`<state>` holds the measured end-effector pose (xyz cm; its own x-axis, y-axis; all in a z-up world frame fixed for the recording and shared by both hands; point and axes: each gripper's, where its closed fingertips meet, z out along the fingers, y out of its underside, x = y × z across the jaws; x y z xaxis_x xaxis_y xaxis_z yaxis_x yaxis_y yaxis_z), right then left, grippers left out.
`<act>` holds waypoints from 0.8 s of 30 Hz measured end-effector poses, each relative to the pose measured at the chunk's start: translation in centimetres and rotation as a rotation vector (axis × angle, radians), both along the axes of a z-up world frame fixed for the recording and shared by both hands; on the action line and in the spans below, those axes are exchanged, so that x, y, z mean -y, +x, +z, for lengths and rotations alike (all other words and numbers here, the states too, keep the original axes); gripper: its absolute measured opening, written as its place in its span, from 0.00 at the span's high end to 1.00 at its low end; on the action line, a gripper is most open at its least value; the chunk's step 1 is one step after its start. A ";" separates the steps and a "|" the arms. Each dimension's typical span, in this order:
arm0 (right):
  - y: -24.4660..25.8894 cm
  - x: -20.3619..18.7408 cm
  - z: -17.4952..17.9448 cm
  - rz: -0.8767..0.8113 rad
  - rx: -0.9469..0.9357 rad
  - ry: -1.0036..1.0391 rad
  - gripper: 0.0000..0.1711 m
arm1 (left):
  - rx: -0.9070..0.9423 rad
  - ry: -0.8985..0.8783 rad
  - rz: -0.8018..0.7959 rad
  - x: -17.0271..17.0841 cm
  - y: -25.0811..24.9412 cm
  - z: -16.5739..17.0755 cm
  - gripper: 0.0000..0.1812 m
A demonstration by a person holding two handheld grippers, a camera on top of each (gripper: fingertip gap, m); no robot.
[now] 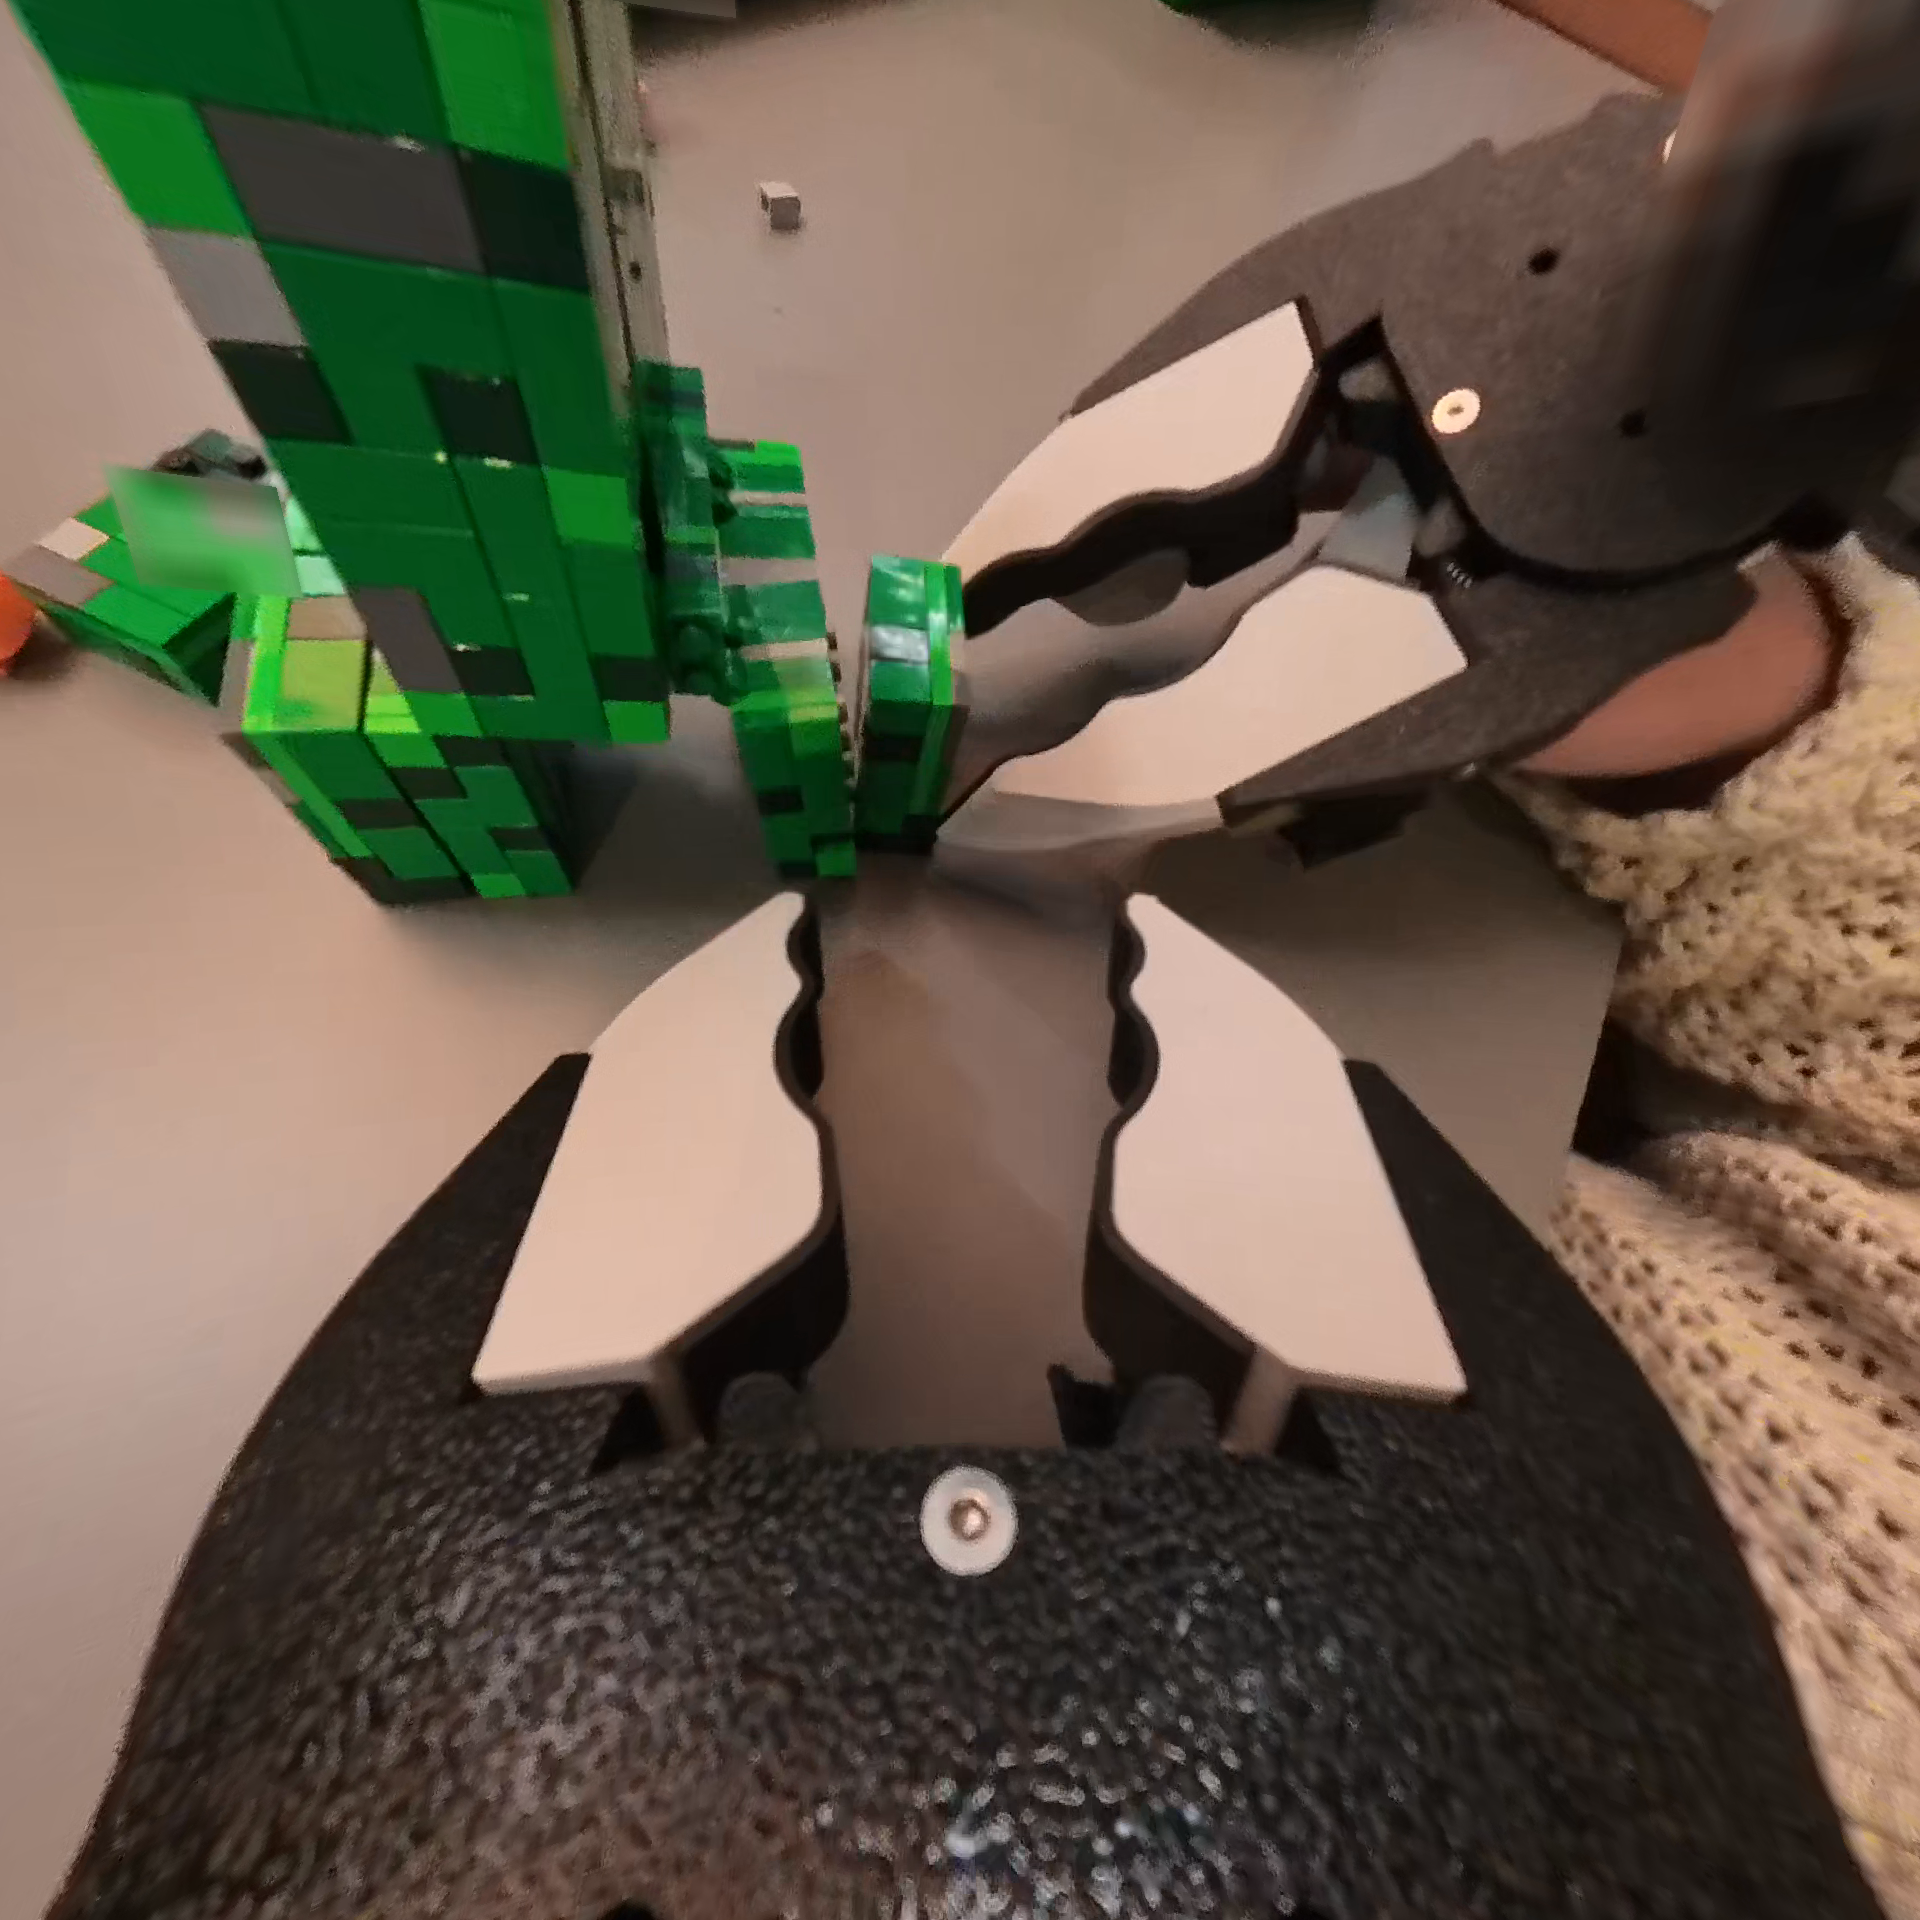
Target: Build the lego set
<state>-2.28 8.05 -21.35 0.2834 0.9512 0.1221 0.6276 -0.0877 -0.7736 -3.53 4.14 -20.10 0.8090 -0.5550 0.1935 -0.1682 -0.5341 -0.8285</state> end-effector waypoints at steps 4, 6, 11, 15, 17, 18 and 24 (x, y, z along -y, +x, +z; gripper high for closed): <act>-0.1 0.2 0.0 0.009 0.000 -0.007 0.76 | -0.084 0.046 0.058 -0.6 -2.6 0.0 0.76; -0.2 0.5 0.0 0.013 -0.001 -0.015 0.75 | -0.093 0.064 0.094 -1.4 -4.0 0.4 0.73; -0.2 0.6 -0.1 -0.002 0.002 -0.033 0.74 | -0.127 0.076 0.163 -3.9 -6.5 0.8 0.62; -0.2 0.2 -0.2 -0.027 0.001 -0.049 0.77 | -0.148 0.028 0.130 -4.7 -6.1 -0.3 0.60; -0.2 0.2 -0.1 -0.016 0.000 -0.042 0.78 | -0.162 0.016 0.106 -4.7 -5.6 -0.8 0.59; -0.2 0.2 -0.1 -0.001 0.000 -0.034 0.79 | -0.168 0.015 0.089 -4.5 -5.3 -1.0 0.59; 0.3 0.3 -0.2 0.131 0.015 -0.028 0.80 | -0.178 0.020 0.050 -3.6 -4.5 -1.0 0.55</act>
